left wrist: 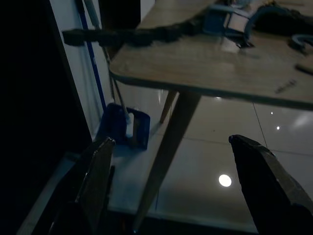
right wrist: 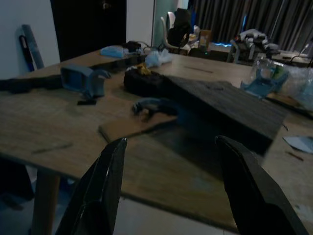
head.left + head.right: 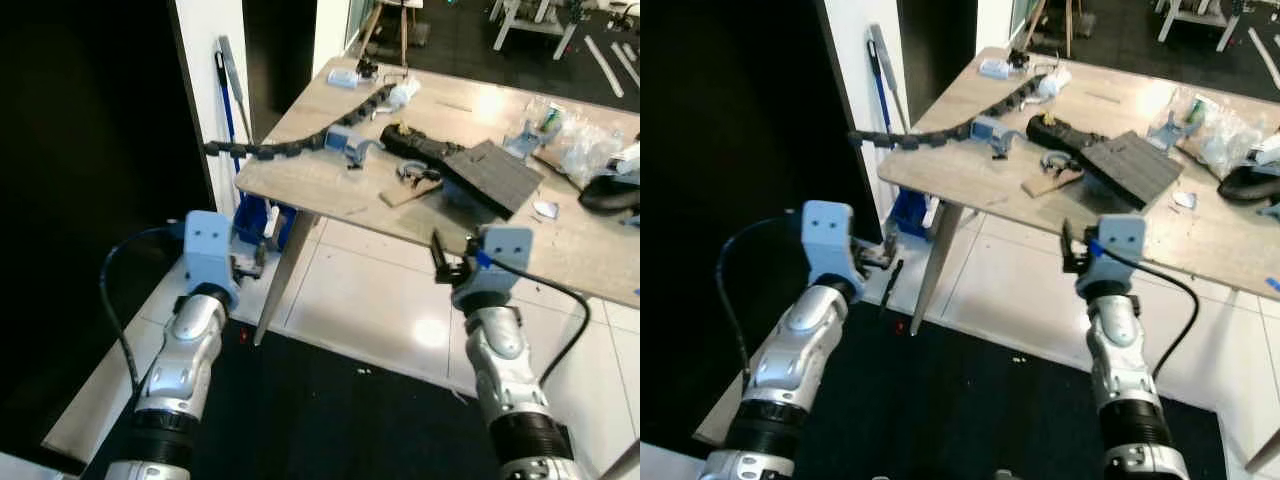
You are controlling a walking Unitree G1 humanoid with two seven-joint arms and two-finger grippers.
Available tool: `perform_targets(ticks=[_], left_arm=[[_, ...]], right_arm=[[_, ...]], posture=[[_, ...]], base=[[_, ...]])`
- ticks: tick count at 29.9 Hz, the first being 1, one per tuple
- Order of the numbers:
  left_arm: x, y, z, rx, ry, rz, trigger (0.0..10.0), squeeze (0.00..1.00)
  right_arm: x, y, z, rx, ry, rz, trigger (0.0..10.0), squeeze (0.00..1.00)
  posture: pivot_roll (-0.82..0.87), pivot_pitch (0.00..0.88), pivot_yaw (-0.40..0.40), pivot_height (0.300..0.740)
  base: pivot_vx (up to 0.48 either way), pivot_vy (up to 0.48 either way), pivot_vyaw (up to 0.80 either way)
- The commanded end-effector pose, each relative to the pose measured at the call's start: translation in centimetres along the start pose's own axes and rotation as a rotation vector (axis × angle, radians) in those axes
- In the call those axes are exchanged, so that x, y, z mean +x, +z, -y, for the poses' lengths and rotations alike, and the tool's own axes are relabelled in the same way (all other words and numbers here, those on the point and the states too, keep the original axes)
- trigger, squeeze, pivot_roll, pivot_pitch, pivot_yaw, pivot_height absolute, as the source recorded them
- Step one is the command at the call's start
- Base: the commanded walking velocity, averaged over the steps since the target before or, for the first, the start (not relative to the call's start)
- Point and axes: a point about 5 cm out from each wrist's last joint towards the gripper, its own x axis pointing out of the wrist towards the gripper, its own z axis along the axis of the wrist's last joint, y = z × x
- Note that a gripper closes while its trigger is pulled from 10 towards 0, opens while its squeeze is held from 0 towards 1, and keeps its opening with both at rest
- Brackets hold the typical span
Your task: Picking trash to rubbish bin
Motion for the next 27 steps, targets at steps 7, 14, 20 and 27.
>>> perform_targets(ticks=[7,14,20,27], left_arm=[[-0.3,-0.4,-0.5,0.002,0.013,-0.02,10.0,0.0],[-0.3,-0.3,-0.5,0.001,0.016,-0.021,10.0,0.0],[-0.2,-0.3,-0.5,0.001,0.014,-0.021,10.0,0.0],[-0.2,-0.3,-0.4,0.004,0.013,-0.019,10.0,0.0]], right_arm=[[0.0,-0.1,-0.2,0.02,0.003,-0.014,10.0,0.0],[0.3,0.3,0.0,0.015,0.005,-0.002,10.0,0.0],[0.4,0.5,0.0,0.006,0.011,0.011,10.0,0.0],[1.0,1.8,-0.1,0.003,0.056,0.059,10.0,0.0]], posture=[[-0.01,0.145,-0.026,0.74],[-0.01,0.144,-0.025,0.74],[-0.01,0.144,-0.023,0.74],[-0.01,0.142,-0.022,0.74]], base=[[0.288,0.0,0.0],[0.289,0.0,-0.71],[0.288,0.0,-0.08],[0.289,0.0,0.0]])
